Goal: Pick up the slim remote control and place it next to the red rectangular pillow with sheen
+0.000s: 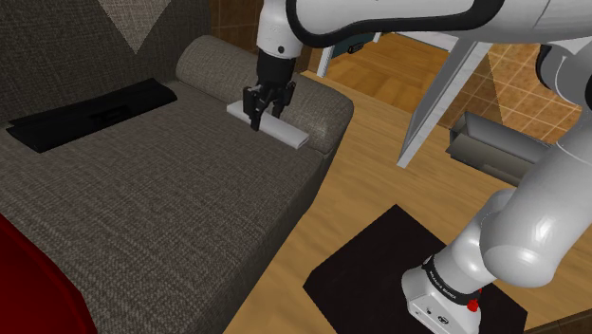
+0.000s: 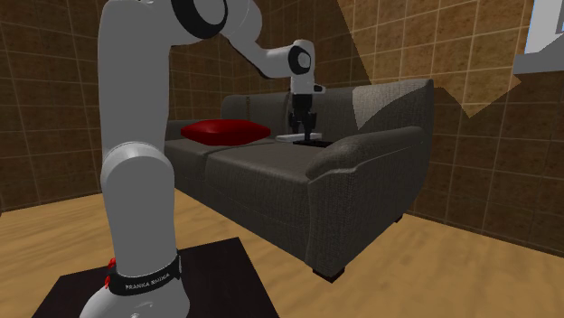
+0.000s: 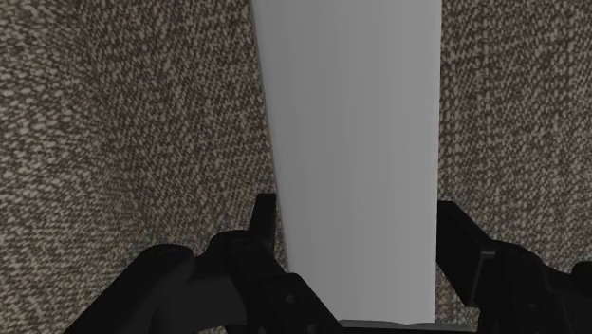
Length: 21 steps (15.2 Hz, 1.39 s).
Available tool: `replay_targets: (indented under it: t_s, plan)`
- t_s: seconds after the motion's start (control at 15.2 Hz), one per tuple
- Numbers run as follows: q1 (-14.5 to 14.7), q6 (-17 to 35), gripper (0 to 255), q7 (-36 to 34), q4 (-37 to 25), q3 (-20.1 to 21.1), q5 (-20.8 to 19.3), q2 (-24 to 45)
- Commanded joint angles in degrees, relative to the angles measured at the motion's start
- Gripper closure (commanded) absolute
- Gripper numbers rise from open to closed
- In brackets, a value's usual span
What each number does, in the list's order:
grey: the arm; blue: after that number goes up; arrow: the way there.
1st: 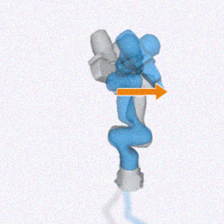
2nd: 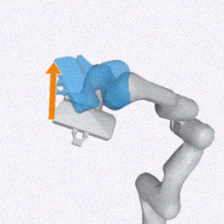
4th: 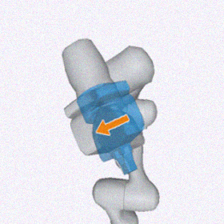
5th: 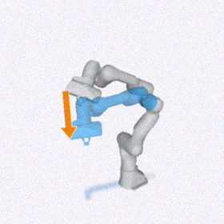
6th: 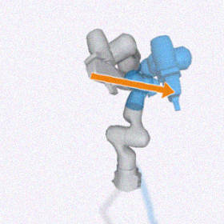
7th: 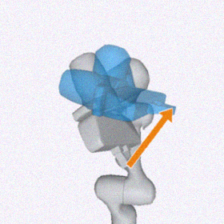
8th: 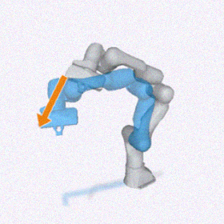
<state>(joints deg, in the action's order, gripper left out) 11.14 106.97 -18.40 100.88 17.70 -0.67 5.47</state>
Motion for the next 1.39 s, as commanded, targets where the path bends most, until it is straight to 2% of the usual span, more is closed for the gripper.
replay_targets:
  t_s: [0.0,1.32]
  plan:
    - [0.0,-1.6,255,0.0,-1.3,0.0,0.1,-0.3]
    - [0.5,-17.7,255,-0.5,-19.5,0.3,-0.6,1.9]
